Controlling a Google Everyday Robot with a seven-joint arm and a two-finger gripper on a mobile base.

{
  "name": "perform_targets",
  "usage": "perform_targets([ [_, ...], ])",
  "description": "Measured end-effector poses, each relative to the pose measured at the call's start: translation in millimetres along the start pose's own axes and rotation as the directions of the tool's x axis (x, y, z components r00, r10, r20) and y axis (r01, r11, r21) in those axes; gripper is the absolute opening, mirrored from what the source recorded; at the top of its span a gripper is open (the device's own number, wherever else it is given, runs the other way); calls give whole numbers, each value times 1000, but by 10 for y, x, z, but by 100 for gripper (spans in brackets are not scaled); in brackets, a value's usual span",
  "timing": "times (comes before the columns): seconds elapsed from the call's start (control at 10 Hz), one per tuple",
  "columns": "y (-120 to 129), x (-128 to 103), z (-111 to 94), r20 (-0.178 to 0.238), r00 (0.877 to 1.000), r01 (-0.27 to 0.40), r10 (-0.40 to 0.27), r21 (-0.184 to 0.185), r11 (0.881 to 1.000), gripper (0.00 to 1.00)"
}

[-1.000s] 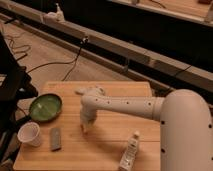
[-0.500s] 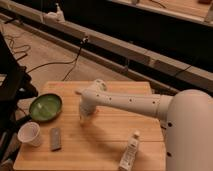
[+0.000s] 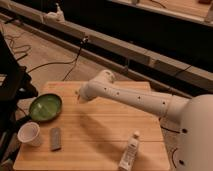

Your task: Place the pepper in the ceramic bowl

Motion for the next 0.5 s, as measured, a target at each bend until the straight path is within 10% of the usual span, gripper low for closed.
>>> perform_targets([
  [0.2,-434,-125,-52,104,989,-121,109,117,986,0],
  [0.5,-778,-406,106,257,946,-246,196,182,952,0],
])
